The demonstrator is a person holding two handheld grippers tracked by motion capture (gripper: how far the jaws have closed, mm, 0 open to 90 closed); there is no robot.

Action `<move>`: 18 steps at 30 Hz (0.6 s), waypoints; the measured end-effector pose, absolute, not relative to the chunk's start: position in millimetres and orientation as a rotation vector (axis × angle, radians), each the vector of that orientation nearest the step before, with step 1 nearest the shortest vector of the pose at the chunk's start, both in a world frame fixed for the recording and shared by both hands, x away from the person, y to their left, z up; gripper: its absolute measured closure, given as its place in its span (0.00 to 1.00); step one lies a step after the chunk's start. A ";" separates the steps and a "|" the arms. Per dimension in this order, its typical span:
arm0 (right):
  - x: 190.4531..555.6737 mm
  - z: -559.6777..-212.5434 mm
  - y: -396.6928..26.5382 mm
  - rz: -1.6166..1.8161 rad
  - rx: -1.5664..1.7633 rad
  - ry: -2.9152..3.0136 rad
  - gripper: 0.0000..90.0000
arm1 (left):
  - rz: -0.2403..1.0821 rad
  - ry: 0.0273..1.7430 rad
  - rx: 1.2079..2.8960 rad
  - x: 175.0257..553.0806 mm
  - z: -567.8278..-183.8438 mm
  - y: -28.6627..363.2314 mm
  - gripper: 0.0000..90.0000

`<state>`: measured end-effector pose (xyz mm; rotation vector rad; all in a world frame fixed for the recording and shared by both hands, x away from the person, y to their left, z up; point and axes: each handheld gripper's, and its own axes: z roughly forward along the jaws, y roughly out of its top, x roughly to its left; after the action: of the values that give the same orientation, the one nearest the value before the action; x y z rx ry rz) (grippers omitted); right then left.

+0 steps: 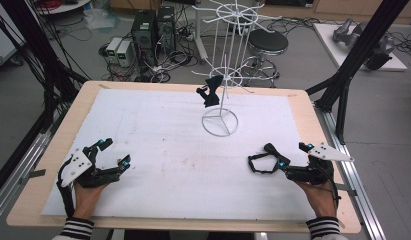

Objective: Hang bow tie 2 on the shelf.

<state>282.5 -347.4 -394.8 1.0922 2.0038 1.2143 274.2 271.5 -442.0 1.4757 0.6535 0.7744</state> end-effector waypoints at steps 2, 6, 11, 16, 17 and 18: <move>285.1 -393.7 -348.2 1.188 1.093 2.025 0.08 | 0.774 0.655 1.479 274.6 -442.7 271.8 0.19; 291.5 -391.9 -348.6 1.103 1.096 2.090 0.08 | 0.769 0.650 1.479 274.6 -443.5 271.7 0.19; 301.3 -391.9 -350.1 1.014 1.113 2.150 0.08 | 0.775 0.649 1.473 274.2 -445.7 272.2 0.19; 309.6 -396.2 -351.4 0.946 1.142 2.195 0.08 | 0.788 0.659 1.464 272.7 -448.3 273.3 0.19; 311.1 -397.7 -351.5 0.932 1.142 2.206 0.08 | 0.796 0.658 1.462 272.3 -448.9 273.6 0.19; 312.4 -399.0 -351.5 0.921 1.144 2.219 0.08 | 0.797 0.657 1.461 272.0 -449.3 274.0 0.19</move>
<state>312.4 -351.5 -399.0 1.1437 2.2191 0.9212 272.0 274.0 -449.3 1.4605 0.6569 0.7968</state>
